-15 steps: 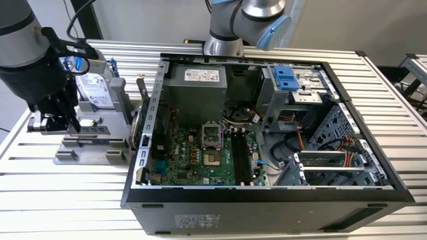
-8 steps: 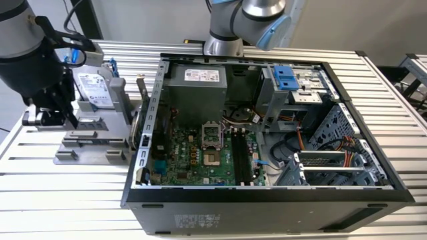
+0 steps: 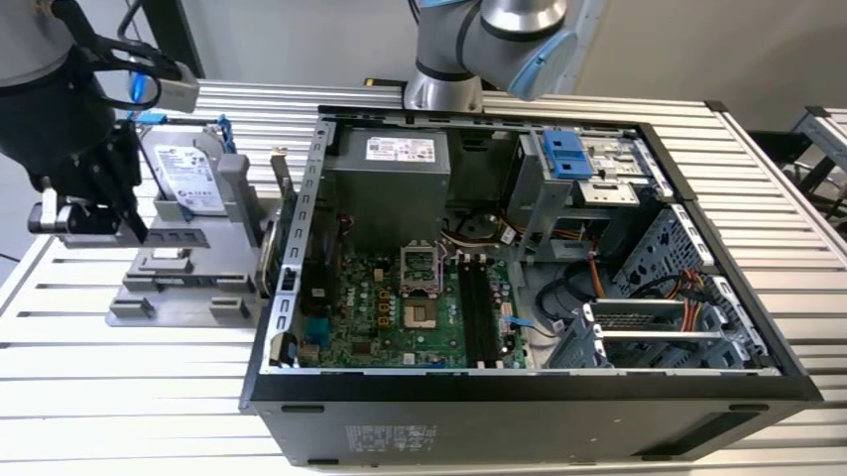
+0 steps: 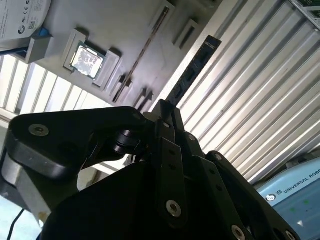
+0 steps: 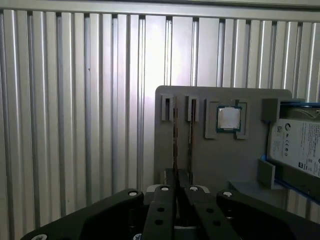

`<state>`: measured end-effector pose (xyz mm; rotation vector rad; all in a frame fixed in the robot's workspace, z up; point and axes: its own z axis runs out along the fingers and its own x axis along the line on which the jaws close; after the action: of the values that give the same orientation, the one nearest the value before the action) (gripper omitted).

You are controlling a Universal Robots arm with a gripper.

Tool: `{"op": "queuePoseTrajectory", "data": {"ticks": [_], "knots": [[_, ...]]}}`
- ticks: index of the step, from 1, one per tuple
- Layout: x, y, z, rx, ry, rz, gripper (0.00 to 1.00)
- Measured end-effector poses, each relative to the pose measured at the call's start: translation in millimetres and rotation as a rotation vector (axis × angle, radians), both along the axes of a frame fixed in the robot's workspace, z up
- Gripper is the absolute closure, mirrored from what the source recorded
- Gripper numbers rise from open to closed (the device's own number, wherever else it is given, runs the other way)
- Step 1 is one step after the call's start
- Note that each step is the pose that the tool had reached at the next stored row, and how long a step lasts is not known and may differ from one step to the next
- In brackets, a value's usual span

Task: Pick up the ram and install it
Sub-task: 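Pick up the ram and move it above insertion slot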

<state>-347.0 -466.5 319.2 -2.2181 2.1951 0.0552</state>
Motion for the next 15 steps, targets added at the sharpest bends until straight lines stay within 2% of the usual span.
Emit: {"op": "queuePoseTrajectory", "data": {"ticks": [4,15], "knots": [[0.0,0.0,9.9,0.0002,0.0001,0.000,1.00],[0.0,0.0,31.5,0.0002,0.0000,0.000,1.00]]}}
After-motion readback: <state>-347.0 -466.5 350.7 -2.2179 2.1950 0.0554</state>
